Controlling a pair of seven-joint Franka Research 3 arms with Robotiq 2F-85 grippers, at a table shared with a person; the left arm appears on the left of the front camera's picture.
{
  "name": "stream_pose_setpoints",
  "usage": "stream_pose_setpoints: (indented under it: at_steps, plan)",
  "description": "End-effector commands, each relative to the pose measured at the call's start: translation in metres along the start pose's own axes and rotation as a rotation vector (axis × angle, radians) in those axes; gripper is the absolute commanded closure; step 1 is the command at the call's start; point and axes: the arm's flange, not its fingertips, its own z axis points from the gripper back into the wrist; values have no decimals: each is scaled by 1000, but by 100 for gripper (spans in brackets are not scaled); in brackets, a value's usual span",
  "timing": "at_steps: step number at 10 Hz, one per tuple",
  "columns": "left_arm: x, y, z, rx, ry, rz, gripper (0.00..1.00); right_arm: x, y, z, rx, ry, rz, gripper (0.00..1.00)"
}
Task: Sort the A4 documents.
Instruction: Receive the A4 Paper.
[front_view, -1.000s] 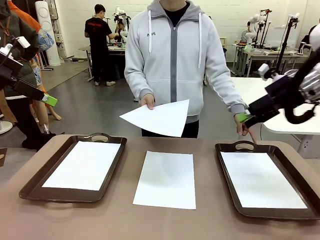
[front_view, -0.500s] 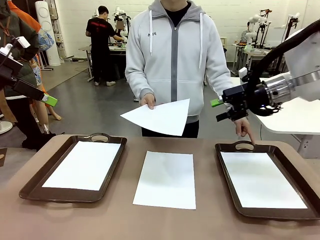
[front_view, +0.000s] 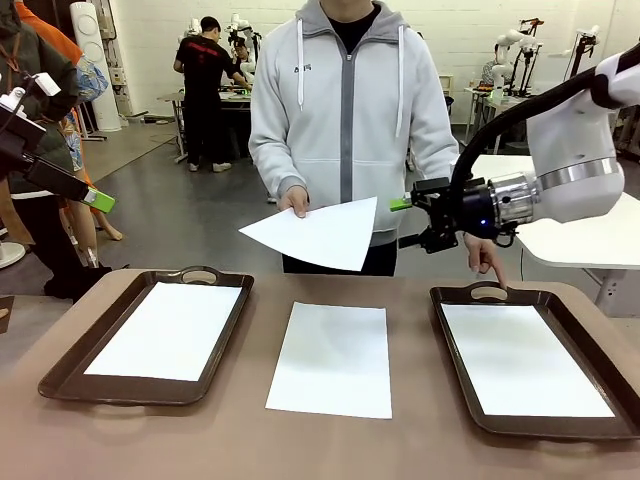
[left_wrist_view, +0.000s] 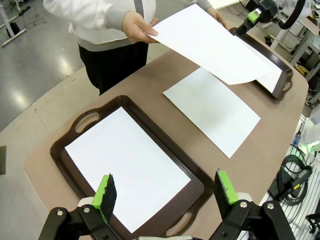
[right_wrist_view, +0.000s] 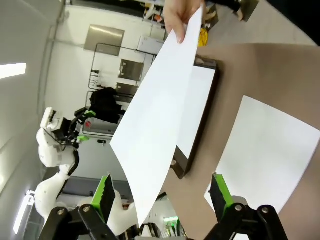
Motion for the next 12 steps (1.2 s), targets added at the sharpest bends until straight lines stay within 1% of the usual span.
stream_pose_setpoints:
  at_steps: [1, 2, 3, 5, 8, 9, 11, 12]
  plan:
    - [-1, 0, -1, 4, 7, -14, 0, 5, -5, -19, -2, -36, -51, 0]
    - [-1, 0, -1, 4, 7, -14, 0, 3, -9, -30, -8, -59, -85, 0]
    - [-1, 0, -1, 4, 7, -14, 0, 0, -12, -38, -34, -100, -111, 0]
    - [-1, 0, -1, 4, 7, -14, 0, -4, -16, -55, -82, -150, -172, 0]
    - [-1, 0, -1, 4, 7, -14, 0, -4, -16, -70, -19, -165, -196, 0]
    - [-1, 0, -1, 4, 7, -14, 0, -2, -17, -73, 27, -157, -220, 0]
    - [-1, 0, -1, 4, 7, -14, 0, 6, -27, -73, 129, -166, -314, 0]
    - [-1, 0, -1, 4, 7, -14, 0, 9, -30, -75, 142, -181, -328, 0]
